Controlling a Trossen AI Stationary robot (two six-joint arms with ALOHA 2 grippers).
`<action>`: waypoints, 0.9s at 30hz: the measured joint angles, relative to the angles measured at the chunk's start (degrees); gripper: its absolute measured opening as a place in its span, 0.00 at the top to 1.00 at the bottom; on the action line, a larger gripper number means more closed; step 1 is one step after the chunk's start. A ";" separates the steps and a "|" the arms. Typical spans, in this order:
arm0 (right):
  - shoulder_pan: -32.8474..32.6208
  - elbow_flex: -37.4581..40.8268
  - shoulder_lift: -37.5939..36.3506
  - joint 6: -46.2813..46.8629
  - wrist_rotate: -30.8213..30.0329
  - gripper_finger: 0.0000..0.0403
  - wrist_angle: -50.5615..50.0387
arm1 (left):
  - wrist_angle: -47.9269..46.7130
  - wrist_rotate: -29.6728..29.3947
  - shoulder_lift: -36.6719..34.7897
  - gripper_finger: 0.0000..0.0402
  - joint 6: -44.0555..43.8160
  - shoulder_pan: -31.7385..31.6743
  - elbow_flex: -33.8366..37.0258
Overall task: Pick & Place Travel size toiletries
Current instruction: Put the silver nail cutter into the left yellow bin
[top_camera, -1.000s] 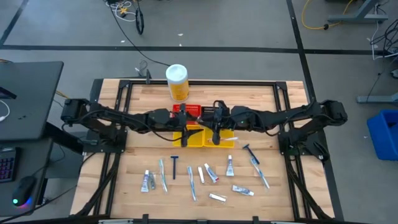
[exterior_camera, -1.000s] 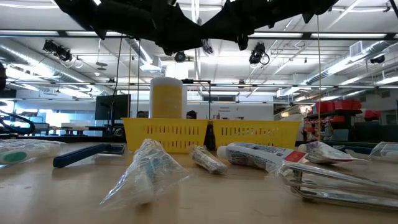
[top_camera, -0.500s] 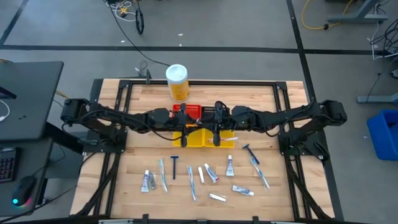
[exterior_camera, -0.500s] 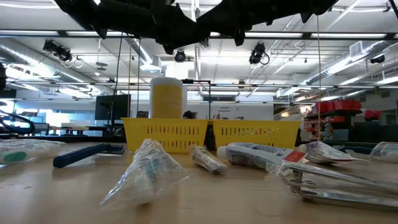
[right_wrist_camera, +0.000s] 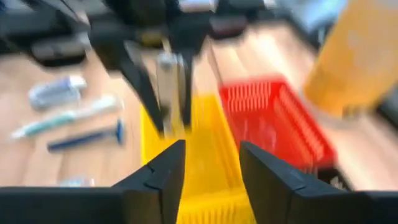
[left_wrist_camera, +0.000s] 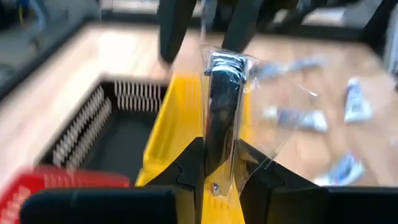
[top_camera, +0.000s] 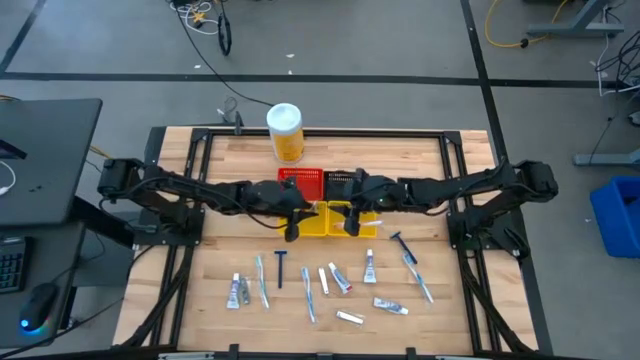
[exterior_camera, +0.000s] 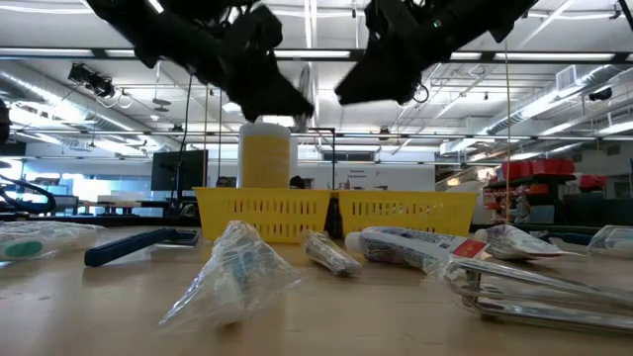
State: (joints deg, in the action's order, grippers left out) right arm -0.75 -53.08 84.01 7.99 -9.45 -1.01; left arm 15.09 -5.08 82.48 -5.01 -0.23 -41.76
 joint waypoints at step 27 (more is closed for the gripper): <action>-0.61 0.00 0.00 3.62 0.56 0.59 -5.90 | -28.52 -2.23 0.17 0.81 -0.54 -2.67 -8.21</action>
State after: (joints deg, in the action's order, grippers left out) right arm -1.37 -53.08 84.01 11.61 -8.89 -6.91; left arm -13.43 -7.31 82.65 -5.55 -2.90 -49.96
